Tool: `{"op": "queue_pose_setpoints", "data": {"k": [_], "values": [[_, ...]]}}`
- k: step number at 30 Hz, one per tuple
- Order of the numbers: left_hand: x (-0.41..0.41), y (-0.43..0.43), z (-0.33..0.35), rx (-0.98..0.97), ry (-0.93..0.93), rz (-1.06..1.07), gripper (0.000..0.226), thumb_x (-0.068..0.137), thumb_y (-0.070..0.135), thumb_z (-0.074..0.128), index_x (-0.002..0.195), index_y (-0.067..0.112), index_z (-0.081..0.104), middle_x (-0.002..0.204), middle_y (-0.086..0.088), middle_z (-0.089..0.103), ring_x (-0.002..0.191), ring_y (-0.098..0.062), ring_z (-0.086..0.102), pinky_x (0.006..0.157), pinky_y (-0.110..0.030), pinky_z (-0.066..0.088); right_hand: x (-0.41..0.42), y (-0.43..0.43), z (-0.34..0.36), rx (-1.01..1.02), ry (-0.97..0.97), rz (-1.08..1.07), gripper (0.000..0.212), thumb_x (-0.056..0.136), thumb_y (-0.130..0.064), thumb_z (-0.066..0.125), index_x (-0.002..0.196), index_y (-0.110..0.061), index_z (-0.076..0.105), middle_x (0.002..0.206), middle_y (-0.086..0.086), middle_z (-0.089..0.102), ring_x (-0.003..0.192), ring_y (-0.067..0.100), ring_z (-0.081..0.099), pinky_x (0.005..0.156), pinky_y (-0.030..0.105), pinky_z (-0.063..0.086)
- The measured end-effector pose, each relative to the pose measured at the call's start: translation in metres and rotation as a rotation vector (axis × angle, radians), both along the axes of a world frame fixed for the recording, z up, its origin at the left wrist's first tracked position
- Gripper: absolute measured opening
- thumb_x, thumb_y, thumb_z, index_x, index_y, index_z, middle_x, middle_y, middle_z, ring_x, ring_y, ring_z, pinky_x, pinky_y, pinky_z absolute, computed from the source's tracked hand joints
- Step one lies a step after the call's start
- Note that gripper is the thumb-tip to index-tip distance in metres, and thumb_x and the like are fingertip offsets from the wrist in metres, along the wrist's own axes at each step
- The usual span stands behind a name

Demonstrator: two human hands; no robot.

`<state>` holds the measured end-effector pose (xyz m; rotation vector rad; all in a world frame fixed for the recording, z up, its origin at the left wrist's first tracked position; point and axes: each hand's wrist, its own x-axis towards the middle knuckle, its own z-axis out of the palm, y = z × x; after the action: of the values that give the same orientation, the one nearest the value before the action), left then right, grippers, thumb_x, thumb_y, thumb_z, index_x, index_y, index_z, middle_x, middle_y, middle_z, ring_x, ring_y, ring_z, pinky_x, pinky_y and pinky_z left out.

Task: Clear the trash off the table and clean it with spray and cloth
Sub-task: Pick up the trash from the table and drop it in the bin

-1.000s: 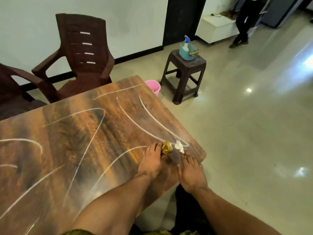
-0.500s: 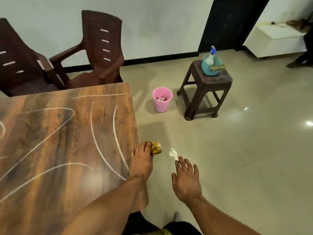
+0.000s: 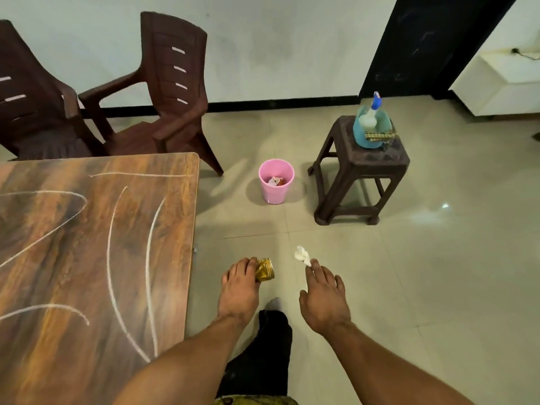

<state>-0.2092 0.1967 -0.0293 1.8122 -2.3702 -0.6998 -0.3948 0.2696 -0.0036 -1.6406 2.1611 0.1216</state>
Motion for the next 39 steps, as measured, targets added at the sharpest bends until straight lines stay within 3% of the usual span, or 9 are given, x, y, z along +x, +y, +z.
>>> {"op": "queue_pose_setpoints", "data": {"k": [7, 18, 28, 34, 37, 39], "values": [[-0.075, -0.115, -0.003, -0.014, -0.031, -0.012, 0.052, 0.101, 0.019, 0.05, 0.15, 0.022, 0.036, 0.151, 0.002, 0.041, 0.14, -0.018, 0.036, 0.119, -0.037, 0.025, -0.075, -0.122, 0.0, 0.044, 0.041, 0.107, 0.067, 0.098, -0.029, 0.04, 0.159, -0.016, 0.015, 0.168, 0.002, 0.001, 0.152, 0.025, 0.01, 0.122, 0.05, 0.007], [-0.172, -0.333, -0.016, -0.05, -0.078, 0.016, 0.052, 0.094, 0.012, 0.053, 0.144, 0.02, 0.044, 0.145, 0.0, 0.048, 0.135, -0.02, 0.041, 0.113, -0.037, 0.031, -0.182, -0.363, -0.014, -0.016, 0.058, 0.222, 0.074, 0.093, -0.026, 0.045, 0.159, -0.015, 0.015, 0.167, 0.003, 0.007, 0.15, 0.025, 0.015, 0.123, 0.052, 0.012], [-0.269, -0.518, -0.142, 0.08, -0.009, 0.336, 0.047, 0.091, 0.012, 0.061, 0.137, 0.015, 0.052, 0.135, -0.006, 0.055, 0.125, -0.027, 0.049, 0.105, -0.041, 0.037, -0.275, -0.577, -0.168, 0.13, 0.017, 0.382, 0.077, 0.09, -0.028, 0.05, 0.158, -0.013, 0.017, 0.166, 0.004, 0.011, 0.147, 0.026, 0.019, 0.122, 0.053, 0.016], [-0.289, -0.589, -0.257, 0.151, -0.021, 0.384, 0.045, 0.091, 0.018, 0.062, 0.136, 0.017, 0.054, 0.132, -0.005, 0.057, 0.121, -0.027, 0.051, 0.102, -0.041, 0.039, -0.288, -0.673, -0.295, 0.204, -0.018, 0.425, 0.076, 0.088, -0.022, 0.051, 0.158, -0.017, 0.02, 0.167, 0.004, 0.01, 0.145, 0.026, 0.024, 0.119, 0.055, 0.014], [-0.293, -0.614, -0.301, 0.21, -0.044, 0.37, 0.044, 0.094, 0.021, 0.059, 0.137, 0.019, 0.052, 0.134, -0.003, 0.056, 0.122, -0.025, 0.049, 0.104, -0.039, 0.039, -0.284, -0.699, -0.348, 0.213, -0.096, 0.396, 0.078, 0.087, -0.02, 0.053, 0.158, -0.022, 0.02, 0.167, 0.004, 0.01, 0.148, 0.028, 0.02, 0.121, 0.054, 0.017], [-0.294, -0.623, -0.323, 0.237, -0.044, 0.368, 0.043, 0.095, 0.024, 0.059, 0.137, 0.021, 0.051, 0.136, -0.002, 0.055, 0.123, -0.023, 0.049, 0.104, -0.038, 0.038, -0.279, -0.706, -0.375, 0.168, -0.19, 0.363, 0.072, 0.09, -0.019, 0.054, 0.156, -0.026, 0.027, 0.166, 0.004, 0.016, 0.147, 0.028, 0.026, 0.119, 0.051, 0.028]]}}
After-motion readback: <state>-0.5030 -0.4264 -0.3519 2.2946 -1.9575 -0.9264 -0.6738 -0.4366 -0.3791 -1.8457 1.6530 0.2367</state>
